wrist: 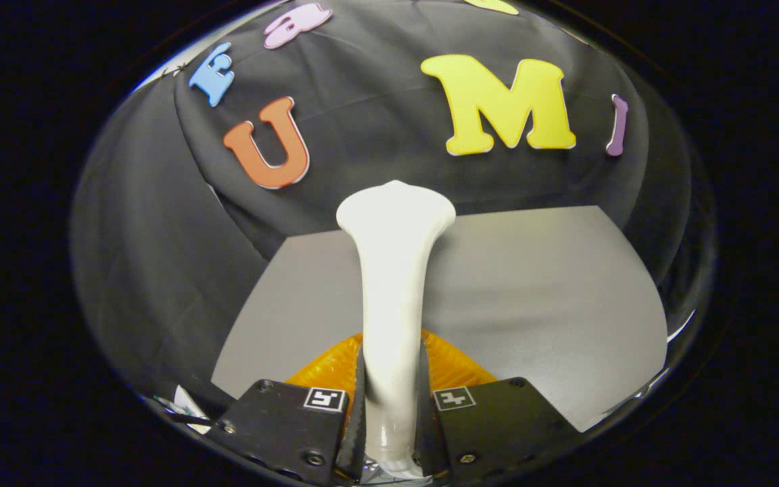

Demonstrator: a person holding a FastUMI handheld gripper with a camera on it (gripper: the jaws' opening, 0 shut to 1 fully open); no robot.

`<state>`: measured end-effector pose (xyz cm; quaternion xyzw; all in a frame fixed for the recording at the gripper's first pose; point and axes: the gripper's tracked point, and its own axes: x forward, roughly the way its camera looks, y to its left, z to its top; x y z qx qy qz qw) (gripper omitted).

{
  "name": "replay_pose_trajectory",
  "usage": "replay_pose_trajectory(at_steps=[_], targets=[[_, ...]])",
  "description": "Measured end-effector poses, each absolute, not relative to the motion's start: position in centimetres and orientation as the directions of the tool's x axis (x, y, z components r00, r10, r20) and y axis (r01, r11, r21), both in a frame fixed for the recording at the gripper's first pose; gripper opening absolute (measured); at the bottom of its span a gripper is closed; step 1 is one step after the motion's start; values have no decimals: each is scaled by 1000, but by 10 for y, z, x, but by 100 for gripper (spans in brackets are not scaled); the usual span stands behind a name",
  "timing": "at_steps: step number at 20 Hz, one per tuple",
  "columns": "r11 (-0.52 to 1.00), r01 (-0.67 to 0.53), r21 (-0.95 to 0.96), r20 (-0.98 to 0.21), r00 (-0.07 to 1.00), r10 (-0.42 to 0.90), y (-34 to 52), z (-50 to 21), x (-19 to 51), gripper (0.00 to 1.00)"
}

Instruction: Iron the clothes twice with a garment steamer, once on the left side and once on the right side.

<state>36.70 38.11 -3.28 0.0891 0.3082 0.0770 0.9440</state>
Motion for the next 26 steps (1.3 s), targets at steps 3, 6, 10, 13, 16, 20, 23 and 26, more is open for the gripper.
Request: replay_pose_trajectory(at_steps=[3, 6, 10, 13, 16, 20, 23, 26], targets=[[968, -100, 231, -465, 862, 200, 366, 6, 347, 34], [968, -109, 228, -368, 910, 190, 342, 43, 321, 34], [972, -87, 217, -281, 948, 147, 296, 72, 279, 34], [969, -36, 242, -222, 971, 92, 252, 86, 241, 34], [966, 29, 256, -157, 988, 12, 200, 101, 204, 33], [963, 118, 242, -66, 992, -105, 129, 126, 141, 33], [958, 184, 219, 11, 982, -191, 94, 157, 105, 33], [953, 234, 192, 106, 960, -257, 64, 193, 82, 33]])
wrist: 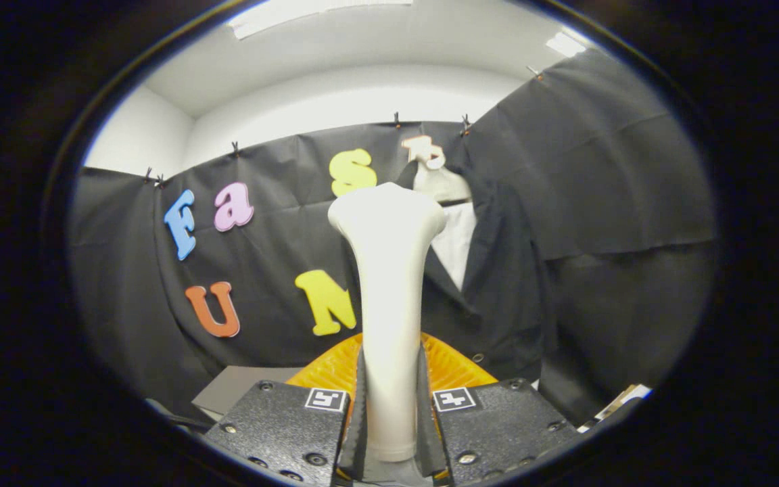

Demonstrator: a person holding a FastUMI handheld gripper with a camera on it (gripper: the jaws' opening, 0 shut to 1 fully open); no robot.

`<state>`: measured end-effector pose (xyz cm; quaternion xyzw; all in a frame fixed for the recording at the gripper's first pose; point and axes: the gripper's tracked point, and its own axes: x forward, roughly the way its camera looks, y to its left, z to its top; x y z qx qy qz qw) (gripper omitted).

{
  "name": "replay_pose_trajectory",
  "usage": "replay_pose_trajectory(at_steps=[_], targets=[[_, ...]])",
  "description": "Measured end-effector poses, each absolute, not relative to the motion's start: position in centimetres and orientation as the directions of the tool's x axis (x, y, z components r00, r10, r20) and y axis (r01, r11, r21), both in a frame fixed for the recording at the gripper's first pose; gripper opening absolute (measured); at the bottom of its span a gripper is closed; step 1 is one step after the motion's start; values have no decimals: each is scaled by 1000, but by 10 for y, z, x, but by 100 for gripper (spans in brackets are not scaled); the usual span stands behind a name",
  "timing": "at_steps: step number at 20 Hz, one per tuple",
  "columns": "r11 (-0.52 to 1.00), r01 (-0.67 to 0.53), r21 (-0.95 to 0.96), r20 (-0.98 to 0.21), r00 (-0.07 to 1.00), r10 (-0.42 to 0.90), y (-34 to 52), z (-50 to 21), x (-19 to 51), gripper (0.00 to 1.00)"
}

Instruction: Iron the clothes twice with a garment steamer, once on the left side and once on the right side.

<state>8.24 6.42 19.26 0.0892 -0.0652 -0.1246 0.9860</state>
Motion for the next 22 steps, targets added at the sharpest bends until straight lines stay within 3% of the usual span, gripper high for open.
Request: replay_pose_trajectory(at_steps=[7, 22], targets=[[948, 275, 160, 169, 939, -300, 34, 223, 97, 33], [973, 230, 36, 250, 940, -232, -5, 251, 228, 33]])
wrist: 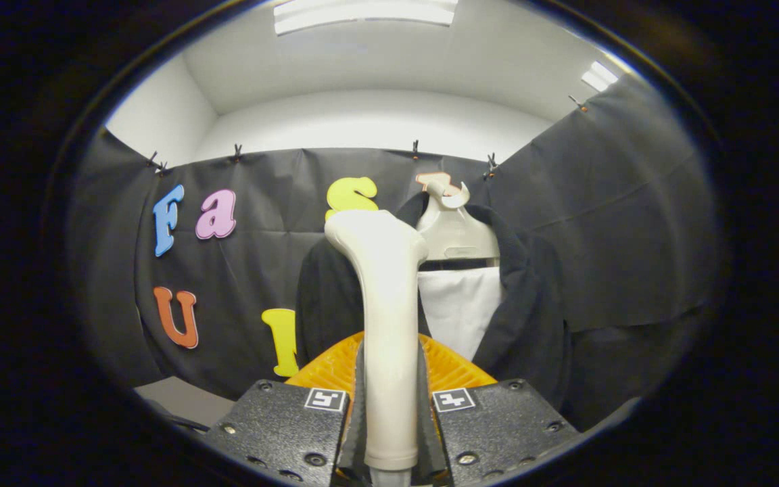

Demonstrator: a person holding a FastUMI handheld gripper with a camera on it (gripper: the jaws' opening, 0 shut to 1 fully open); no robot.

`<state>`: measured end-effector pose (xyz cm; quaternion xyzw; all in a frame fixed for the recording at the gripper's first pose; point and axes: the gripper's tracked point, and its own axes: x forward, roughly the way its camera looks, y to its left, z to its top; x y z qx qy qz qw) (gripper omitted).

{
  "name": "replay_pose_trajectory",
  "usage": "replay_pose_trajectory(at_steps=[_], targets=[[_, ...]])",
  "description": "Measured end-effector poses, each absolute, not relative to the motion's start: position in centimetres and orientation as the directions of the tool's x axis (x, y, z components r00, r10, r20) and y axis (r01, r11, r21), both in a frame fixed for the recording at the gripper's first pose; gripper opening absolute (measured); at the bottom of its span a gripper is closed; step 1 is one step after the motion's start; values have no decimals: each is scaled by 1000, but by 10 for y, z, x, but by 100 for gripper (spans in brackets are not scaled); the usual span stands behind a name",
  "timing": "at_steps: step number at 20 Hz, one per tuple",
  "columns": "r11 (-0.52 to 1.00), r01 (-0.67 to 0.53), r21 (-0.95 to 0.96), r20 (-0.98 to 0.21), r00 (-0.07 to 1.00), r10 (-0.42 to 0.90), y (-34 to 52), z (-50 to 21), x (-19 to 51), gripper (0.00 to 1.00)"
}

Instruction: Iron the clothes twice with a garment steamer, once on the left side and once on the right side.

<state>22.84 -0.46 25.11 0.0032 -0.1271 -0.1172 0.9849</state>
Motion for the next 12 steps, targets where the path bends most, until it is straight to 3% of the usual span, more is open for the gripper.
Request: replay_pose_trajectory(at_steps=[12], targets=[[954, 297, 43, 76, 951, -299, -15, 144, 211, 33]])
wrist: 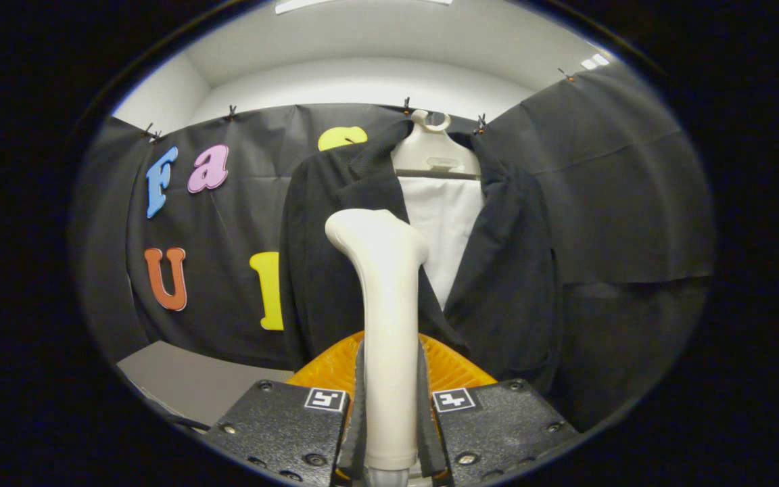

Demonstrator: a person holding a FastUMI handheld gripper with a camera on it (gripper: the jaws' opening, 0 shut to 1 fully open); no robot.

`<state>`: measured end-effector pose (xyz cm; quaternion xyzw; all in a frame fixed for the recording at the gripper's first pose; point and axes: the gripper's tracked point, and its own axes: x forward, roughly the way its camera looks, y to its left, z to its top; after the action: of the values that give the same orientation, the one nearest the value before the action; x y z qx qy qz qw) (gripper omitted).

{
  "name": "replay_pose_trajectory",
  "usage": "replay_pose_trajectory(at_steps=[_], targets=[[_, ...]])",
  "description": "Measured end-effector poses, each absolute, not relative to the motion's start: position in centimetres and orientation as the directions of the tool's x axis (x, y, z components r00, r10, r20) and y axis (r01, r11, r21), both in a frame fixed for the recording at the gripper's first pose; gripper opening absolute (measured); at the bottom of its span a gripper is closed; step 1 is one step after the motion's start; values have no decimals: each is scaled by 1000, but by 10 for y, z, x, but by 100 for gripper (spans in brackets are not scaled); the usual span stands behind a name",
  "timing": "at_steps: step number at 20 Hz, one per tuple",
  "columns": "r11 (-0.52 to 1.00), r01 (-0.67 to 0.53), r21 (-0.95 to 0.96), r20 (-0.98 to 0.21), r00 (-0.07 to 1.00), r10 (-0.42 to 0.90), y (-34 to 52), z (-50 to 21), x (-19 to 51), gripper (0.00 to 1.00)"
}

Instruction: Iron the clothes twice with a garment steamer, once on the left side and once on the right side.

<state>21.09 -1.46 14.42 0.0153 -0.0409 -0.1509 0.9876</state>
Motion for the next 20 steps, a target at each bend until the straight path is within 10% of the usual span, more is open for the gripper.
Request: replay_pose_trajectory(at_steps=[20], targets=[[927, 373, 40, -87, 925, -369, -6, 22, 185, 33]])
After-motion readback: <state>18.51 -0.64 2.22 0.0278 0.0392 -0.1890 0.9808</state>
